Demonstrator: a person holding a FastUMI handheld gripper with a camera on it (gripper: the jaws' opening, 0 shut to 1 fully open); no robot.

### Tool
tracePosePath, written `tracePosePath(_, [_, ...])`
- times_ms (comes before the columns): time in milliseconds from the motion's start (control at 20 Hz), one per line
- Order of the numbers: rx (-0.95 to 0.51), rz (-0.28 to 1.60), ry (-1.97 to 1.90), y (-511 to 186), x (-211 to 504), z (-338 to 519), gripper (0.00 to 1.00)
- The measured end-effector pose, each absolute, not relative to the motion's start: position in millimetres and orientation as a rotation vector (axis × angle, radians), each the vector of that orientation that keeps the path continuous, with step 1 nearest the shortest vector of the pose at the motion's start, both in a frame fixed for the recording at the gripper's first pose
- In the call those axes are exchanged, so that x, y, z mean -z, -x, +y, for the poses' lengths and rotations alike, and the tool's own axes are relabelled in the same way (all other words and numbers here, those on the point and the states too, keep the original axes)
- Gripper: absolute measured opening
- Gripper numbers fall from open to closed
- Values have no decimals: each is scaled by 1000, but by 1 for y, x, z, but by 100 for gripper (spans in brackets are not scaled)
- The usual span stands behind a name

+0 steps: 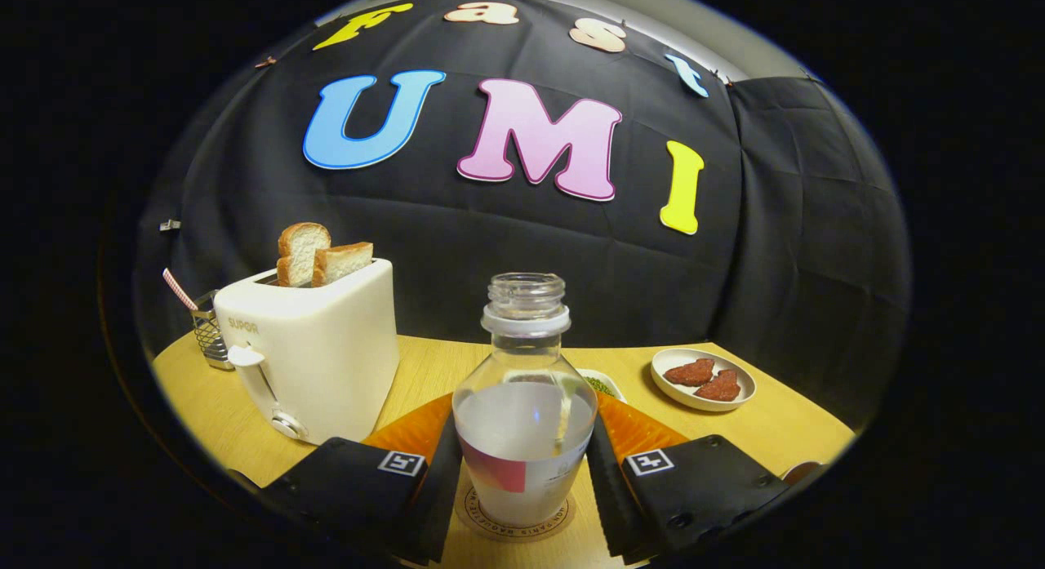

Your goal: Take the bottle from table, then pour the juice into the cup, finally place the bottle on the coaster

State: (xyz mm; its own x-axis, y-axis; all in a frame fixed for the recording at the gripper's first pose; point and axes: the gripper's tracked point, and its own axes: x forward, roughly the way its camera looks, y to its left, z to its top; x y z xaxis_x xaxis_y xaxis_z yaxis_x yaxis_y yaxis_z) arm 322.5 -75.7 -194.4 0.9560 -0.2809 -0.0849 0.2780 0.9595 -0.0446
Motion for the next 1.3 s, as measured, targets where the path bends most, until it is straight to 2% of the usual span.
tracePosePath(400, [303, 91, -45, -314, 202, -76, 78])
tracePosePath(450, [298, 94, -34, -308, 199, -74, 81])
tracePosePath(550, [277, 111, -47, -302, 200, -70, 100])
tracePosePath(600, [267, 125, -58, -295, 201, -68, 98])
tracePosePath(900, [287, 156, -11, -225, 186, -71, 97])
tracePosePath(1300, [150, 39, -35, -115, 94, -19, 97])
